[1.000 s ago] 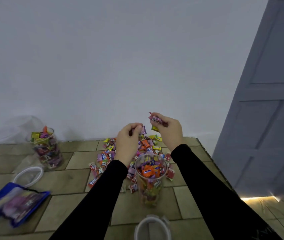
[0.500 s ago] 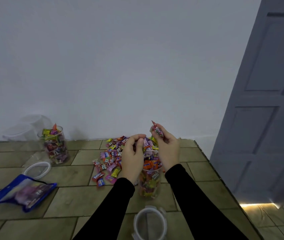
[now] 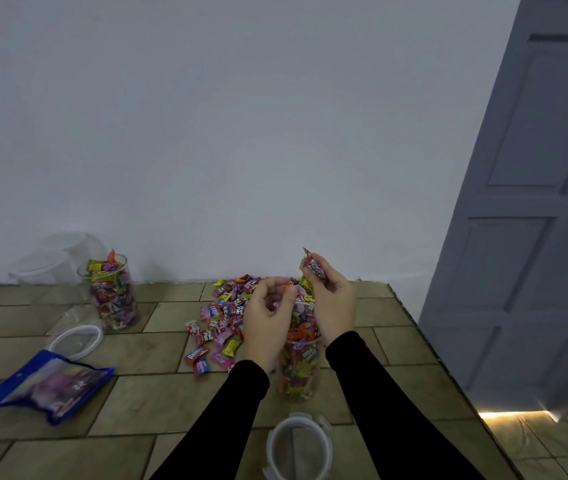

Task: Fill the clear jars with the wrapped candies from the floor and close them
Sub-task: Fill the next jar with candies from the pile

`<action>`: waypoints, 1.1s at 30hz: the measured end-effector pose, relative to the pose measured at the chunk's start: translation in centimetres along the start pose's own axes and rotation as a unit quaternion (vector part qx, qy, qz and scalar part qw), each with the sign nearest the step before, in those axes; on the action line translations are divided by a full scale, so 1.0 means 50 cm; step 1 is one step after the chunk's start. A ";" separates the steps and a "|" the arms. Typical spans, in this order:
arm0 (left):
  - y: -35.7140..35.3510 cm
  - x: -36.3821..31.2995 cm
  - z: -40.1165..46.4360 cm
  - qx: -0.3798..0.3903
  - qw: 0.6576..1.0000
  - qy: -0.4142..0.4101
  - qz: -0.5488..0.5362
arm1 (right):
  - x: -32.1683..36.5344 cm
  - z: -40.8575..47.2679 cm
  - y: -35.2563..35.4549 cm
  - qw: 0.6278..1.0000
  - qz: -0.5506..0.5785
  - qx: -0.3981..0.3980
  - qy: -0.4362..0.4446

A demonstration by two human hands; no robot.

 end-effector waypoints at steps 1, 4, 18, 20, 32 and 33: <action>0.003 0.008 0.000 -0.007 1.000 0.004 -0.006 | 0.001 -0.002 -0.001 1.000 0.000 0.003 0.003; 0.018 0.023 -0.007 -0.053 0.997 0.032 -0.054 | 0.004 -0.005 -0.001 1.000 0.007 0.008 0.006; -0.024 0.150 -0.046 0.005 0.952 0.274 -0.139 | 0.006 -0.023 0.006 0.982 -0.113 0.139 0.066; -0.026 0.152 -0.043 0.004 0.953 0.267 -0.142 | 0.002 -0.029 0.011 0.974 -0.149 0.146 0.087; -0.024 0.158 -0.034 0.008 0.964 0.233 -0.125 | 0.030 -0.039 0.015 0.850 -0.347 0.283 0.279; -0.023 0.162 -0.034 0.005 0.965 0.234 -0.120 | 0.029 -0.038 0.016 0.844 -0.358 0.289 0.275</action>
Point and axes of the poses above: each hand's wrist, its own z-axis towards the middle knuckle, its own y-axis out of the back of the hand, x = y × z, the point moved 6 cm from there along z, towards the middle knuckle, and after that the axes turned 13 degrees about -x, right-handed, at the moved point
